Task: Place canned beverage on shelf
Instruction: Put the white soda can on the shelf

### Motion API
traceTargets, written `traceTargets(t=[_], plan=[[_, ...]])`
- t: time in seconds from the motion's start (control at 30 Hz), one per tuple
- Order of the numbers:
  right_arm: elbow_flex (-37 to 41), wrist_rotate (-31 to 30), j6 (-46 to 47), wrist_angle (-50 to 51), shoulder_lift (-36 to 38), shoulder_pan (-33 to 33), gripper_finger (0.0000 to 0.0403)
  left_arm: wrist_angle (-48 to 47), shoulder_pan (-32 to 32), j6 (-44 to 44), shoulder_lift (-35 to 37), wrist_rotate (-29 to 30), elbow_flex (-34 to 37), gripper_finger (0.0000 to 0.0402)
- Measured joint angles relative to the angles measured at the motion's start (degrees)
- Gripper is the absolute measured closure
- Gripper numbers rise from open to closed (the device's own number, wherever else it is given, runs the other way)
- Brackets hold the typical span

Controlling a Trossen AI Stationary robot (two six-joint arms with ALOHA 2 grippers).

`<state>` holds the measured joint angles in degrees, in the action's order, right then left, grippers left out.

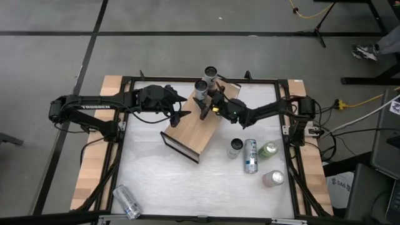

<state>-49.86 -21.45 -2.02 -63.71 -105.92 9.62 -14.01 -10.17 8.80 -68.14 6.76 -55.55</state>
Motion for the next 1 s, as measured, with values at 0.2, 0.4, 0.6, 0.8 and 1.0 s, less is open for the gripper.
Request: traceTargets(t=[0.2,0.4,0.6,0.8,1.0], plan=[[-0.31,0.03,-0.14,0.29,-0.19,0.46,0.0149,-0.12,0.00,-0.20,0.00,0.01,0.00,0.0103],[-0.31,1.16,0.14,1.51,-0.10,1.29,0.0147,-0.22,0.00,-0.22,0.00,0.01,0.00,0.0103],[-0.31,3.41,0.20,1.65,-0.10,1.32,0.0134,-0.32,0.00,-0.22,0.00,0.01,0.00,0.0103],[-0.15,4.51,0.16,2.67,-0.21,1.33,0.0120,-0.39,0.00,-0.22,0.00,0.01,0.00,0.0103],[0.02,4.59,0.20,3.17,-0.45,1.32,0.0119,-0.39,0.00,-0.24,0.00,0.01,0.00,0.0103]])
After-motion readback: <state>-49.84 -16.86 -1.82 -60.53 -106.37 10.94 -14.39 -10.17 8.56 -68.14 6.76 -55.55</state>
